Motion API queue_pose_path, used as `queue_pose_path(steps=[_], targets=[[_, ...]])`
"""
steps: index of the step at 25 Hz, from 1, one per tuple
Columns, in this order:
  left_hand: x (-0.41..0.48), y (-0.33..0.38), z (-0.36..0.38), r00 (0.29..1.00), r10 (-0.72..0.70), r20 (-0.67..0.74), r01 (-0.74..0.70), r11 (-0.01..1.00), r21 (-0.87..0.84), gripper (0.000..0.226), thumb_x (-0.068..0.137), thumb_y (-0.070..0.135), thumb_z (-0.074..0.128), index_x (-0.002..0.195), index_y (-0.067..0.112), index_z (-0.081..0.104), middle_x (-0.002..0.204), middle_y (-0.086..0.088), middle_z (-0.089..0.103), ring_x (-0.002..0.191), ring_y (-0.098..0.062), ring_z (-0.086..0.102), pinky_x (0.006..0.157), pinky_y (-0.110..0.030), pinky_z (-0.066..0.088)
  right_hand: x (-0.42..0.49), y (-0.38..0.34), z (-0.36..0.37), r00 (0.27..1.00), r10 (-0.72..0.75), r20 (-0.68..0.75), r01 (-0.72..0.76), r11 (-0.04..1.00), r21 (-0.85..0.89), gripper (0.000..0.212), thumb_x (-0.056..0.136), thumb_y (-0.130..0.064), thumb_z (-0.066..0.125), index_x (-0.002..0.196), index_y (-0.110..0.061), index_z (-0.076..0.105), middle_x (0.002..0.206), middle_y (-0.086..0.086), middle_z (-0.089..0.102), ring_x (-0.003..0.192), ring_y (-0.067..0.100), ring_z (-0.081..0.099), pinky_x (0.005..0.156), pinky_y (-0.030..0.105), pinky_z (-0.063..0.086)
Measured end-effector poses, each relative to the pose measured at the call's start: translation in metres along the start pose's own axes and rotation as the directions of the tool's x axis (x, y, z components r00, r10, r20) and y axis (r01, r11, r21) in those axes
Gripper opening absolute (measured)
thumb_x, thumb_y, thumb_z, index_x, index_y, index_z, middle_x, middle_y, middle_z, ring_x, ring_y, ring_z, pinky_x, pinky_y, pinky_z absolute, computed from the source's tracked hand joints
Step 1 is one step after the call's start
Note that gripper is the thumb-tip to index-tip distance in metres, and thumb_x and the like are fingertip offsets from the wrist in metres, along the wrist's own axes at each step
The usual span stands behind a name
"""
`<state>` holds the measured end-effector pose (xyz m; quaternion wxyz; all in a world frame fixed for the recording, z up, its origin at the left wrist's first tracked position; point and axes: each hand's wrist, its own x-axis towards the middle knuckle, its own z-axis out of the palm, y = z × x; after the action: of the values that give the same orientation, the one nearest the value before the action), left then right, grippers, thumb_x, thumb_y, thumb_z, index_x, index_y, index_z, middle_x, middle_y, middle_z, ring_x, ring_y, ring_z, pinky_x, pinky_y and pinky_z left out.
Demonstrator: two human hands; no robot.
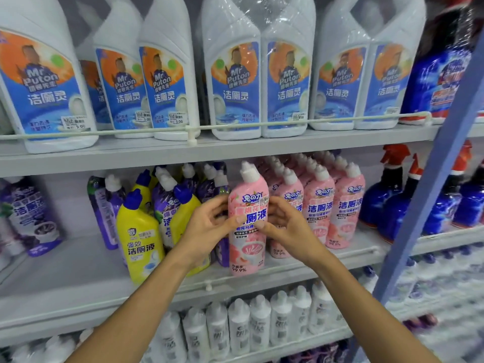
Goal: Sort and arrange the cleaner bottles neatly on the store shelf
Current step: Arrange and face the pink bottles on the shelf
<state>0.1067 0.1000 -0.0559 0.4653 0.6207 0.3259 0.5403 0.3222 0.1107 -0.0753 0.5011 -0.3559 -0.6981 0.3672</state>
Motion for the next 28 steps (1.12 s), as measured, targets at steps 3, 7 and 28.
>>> queue_pose_path(steps=[3,7,28], targets=[[0.011,-0.008,0.029,0.998,0.016,0.063,-0.017,1.000,0.015,0.042,0.084,0.012,0.076,0.125,0.013,0.065,0.120,-0.007,0.073,0.114,-0.030,0.069,0.094,-0.041,0.058,-0.012,0.003,-0.031,1.000,-0.010,-0.015,0.009,0.997,-0.075,0.050,0.091,-0.015,0.075,0.137,-0.014,0.056,0.122,0.003,0.072,0.112,0.021,0.070,0.095,0.041,0.058],[0.035,-0.007,0.071,0.994,0.058,0.091,-0.068,0.991,0.119,0.044,0.086,0.004,0.076,0.129,0.009,0.064,0.118,-0.004,0.075,0.109,-0.020,0.071,0.089,-0.031,0.059,-0.018,0.006,-0.070,0.992,-0.054,-0.116,0.037,0.989,-0.144,0.047,0.092,-0.012,0.075,0.136,-0.011,0.057,0.123,0.001,0.072,0.113,0.020,0.069,0.096,0.034,0.057],[0.049,-0.044,0.092,0.998,0.053,0.042,-0.061,0.975,0.212,0.048,0.086,0.015,0.080,0.129,0.032,0.066,0.107,0.001,0.078,0.097,-0.022,0.075,0.086,-0.047,0.061,-0.015,0.048,-0.097,0.991,-0.100,-0.092,0.076,0.969,-0.236,0.048,0.095,-0.019,0.073,0.140,-0.015,0.057,0.132,-0.003,0.068,0.117,0.018,0.068,0.097,0.046,0.057]])
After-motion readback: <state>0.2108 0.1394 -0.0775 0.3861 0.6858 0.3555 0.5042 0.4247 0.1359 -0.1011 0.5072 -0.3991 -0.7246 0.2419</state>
